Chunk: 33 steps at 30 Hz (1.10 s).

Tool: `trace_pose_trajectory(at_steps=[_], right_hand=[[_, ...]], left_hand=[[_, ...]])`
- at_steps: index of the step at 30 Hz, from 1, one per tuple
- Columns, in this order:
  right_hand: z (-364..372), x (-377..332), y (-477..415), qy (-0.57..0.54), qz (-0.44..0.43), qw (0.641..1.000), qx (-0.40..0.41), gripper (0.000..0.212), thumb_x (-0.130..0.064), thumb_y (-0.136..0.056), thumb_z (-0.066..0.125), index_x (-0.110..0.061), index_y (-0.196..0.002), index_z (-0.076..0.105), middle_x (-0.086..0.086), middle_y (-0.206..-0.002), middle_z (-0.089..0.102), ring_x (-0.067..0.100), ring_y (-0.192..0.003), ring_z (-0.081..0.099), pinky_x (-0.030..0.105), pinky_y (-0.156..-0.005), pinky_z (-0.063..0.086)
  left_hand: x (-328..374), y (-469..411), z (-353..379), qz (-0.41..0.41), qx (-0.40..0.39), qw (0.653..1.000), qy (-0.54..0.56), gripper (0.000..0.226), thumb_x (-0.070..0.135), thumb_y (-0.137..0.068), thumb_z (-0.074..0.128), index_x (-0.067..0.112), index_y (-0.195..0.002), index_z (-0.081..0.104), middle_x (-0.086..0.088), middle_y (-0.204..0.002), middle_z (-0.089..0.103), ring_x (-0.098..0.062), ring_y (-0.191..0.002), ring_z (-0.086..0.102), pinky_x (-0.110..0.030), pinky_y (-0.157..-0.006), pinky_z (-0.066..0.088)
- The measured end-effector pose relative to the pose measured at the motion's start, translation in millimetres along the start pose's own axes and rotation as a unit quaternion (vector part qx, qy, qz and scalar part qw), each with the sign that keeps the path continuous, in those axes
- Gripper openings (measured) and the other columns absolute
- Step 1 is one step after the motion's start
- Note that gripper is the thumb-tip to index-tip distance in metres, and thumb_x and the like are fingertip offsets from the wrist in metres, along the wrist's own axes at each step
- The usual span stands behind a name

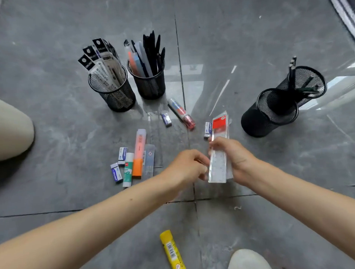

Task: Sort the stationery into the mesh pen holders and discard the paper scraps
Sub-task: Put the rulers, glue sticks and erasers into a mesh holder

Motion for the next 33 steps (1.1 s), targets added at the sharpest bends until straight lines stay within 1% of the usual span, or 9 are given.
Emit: trace_pose_trajectory(at_steps=[3,5,8,15,18,21,24,28,33], right_hand=[[8,-5,1,0.025,-0.014,1.000,-0.007,0.022,0.002,-0.083,0.039,-0.008,-0.091,0.057,0.007,-0.044,0.048,0.013,-0.039,0.044,0.018,-0.042,0.036],[13,-3,1,0.006,-0.007,1.000,-0.013,0.026,0.006,-0.082,0.034,-0.006,-0.091,0.056,0.007,-0.041,0.046,0.018,-0.043,0.047,0.022,-0.047,0.044],[19,2,3,-0.002,0.034,0.999,-0.039,0.019,-0.003,-0.090,0.037,-0.009,-0.091,0.055,0.006,-0.044,0.036,0.017,-0.037,0.037,0.025,-0.045,0.044],[26,11,-1,0.021,0.070,0.996,-0.056,0.013,-0.014,-0.092,0.042,-0.012,-0.095,0.054,0.001,-0.045,0.028,0.011,-0.031,0.024,0.019,-0.036,0.027],[26,13,-3,0.031,0.069,0.996,-0.055,0.012,-0.014,-0.093,0.044,-0.012,-0.097,0.055,0.002,-0.046,0.028,0.012,-0.033,0.025,0.020,-0.037,0.028],[26,15,-5,0.037,0.070,0.995,-0.054,0.010,-0.013,-0.093,0.046,-0.012,-0.097,0.055,0.002,-0.046,0.029,0.012,-0.032,0.026,0.021,-0.036,0.030],[26,17,-6,0.043,0.073,0.995,-0.050,0.008,-0.013,-0.092,0.047,-0.013,-0.094,0.055,0.002,-0.045,0.029,0.012,-0.032,0.026,0.022,-0.036,0.029],[25,17,-6,0.046,0.071,0.995,-0.044,0.008,-0.012,-0.092,0.046,-0.012,-0.094,0.054,0.002,-0.045,0.030,0.013,-0.033,0.026,0.020,-0.037,0.030],[25,14,-2,0.038,0.071,0.996,-0.046,0.008,-0.011,-0.092,0.048,-0.011,-0.097,0.055,0.003,-0.046,0.036,0.015,-0.036,0.034,0.023,-0.039,0.037]], left_hand=[[-6,-7,-34,0.057,0.073,0.977,-0.193,0.018,0.004,-0.086,0.052,0.018,-0.089,0.063,0.002,-0.081,0.057,-0.015,-0.077,0.054,-0.018,-0.061,0.042],[-6,-10,-60,0.102,0.169,0.917,-0.347,0.017,0.010,-0.087,0.051,0.019,-0.097,0.062,0.000,-0.095,0.057,-0.020,-0.092,0.054,-0.028,-0.075,0.043],[-16,-14,-77,0.132,0.185,0.857,-0.463,0.017,0.009,-0.085,0.053,0.017,-0.098,0.058,-0.002,-0.104,0.052,-0.024,-0.101,0.047,-0.030,-0.070,0.030],[-34,-11,-103,0.157,0.168,0.837,-0.497,0.024,-0.006,-0.073,0.055,0.012,-0.088,0.061,-0.004,-0.094,0.053,-0.027,-0.093,0.050,-0.030,-0.071,0.022],[-32,-11,-107,0.097,0.245,0.824,-0.502,0.016,0.023,-0.083,0.063,0.014,-0.094,0.055,-0.005,-0.098,0.056,-0.026,-0.094,0.052,-0.032,-0.083,0.022],[-31,-16,-104,-0.012,0.321,0.783,-0.533,0.058,0.059,-0.078,0.061,0.008,-0.102,0.051,-0.011,-0.104,0.057,-0.030,-0.100,0.051,-0.037,-0.092,0.023],[-29,-24,-98,-0.108,0.340,0.791,-0.497,0.070,0.061,-0.076,0.063,0.003,-0.114,0.051,-0.017,-0.118,0.055,-0.032,-0.114,0.046,-0.040,-0.099,0.026],[-34,-44,-95,-0.193,0.336,0.846,-0.367,0.040,0.036,-0.085,0.064,0.011,-0.115,0.057,-0.013,-0.122,0.057,-0.032,-0.119,0.044,-0.040,-0.098,0.024],[-24,-46,-87,-0.153,0.350,0.877,-0.292,0.023,0.011,-0.088,0.053,0.008,-0.111,0.054,-0.007,-0.103,0.065,-0.029,-0.100,0.057,-0.041,-0.100,0.031]])
Point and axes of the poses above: each hand's wrist, its own y-axis away from the middle knuckle, its own z-axis out of the palm, x = y × z, the point moved 5 cm from there along -y, towards the middle knuckle
